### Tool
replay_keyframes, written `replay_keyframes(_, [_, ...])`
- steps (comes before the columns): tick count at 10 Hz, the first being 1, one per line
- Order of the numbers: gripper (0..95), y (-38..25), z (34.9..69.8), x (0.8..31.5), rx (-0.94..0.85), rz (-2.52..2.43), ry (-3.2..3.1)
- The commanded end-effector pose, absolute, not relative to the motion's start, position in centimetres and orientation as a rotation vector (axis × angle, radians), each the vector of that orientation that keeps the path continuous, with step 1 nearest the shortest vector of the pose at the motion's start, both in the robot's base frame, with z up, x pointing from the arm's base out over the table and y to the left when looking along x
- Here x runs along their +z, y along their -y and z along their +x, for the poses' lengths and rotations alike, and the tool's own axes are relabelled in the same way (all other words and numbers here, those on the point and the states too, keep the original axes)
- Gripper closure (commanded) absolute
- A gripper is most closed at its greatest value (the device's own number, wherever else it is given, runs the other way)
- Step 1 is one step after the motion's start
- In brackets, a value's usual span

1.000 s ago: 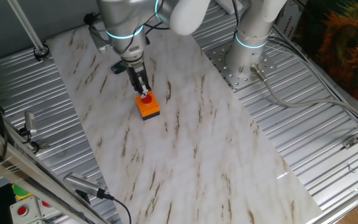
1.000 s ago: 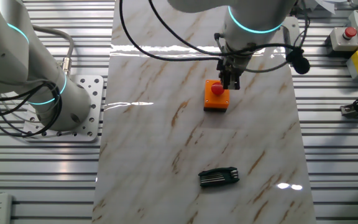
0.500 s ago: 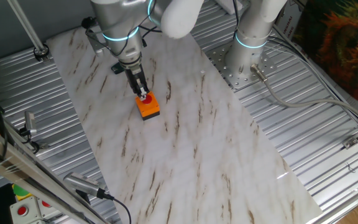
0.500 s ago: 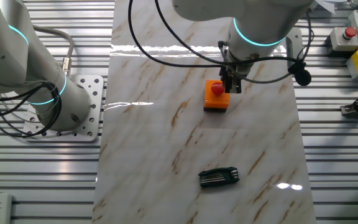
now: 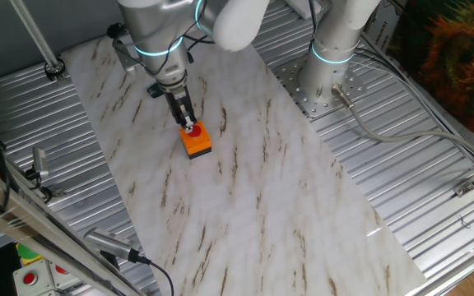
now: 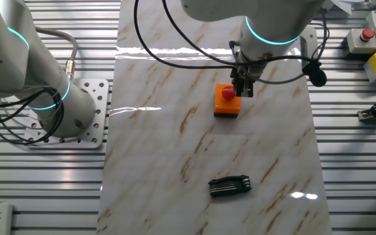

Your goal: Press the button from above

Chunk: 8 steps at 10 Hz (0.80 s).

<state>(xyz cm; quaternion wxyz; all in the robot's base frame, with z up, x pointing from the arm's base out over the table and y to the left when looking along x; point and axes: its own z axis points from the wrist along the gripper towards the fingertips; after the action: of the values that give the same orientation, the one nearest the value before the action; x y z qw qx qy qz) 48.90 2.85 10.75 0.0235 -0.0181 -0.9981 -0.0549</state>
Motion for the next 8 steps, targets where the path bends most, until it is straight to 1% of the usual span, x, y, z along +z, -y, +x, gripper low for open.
replay_keyframes(1, [95.0,-2.9,48.9,11.3,-0.165,-0.076,3.090])
replay_keyframes(5, [95.0,-3.0,49.5,13.5,-0.166,-0.105,3.091])
replay_keyframes(8, [95.0,-1.7,50.1,15.9,-0.137,-0.113,3.112])
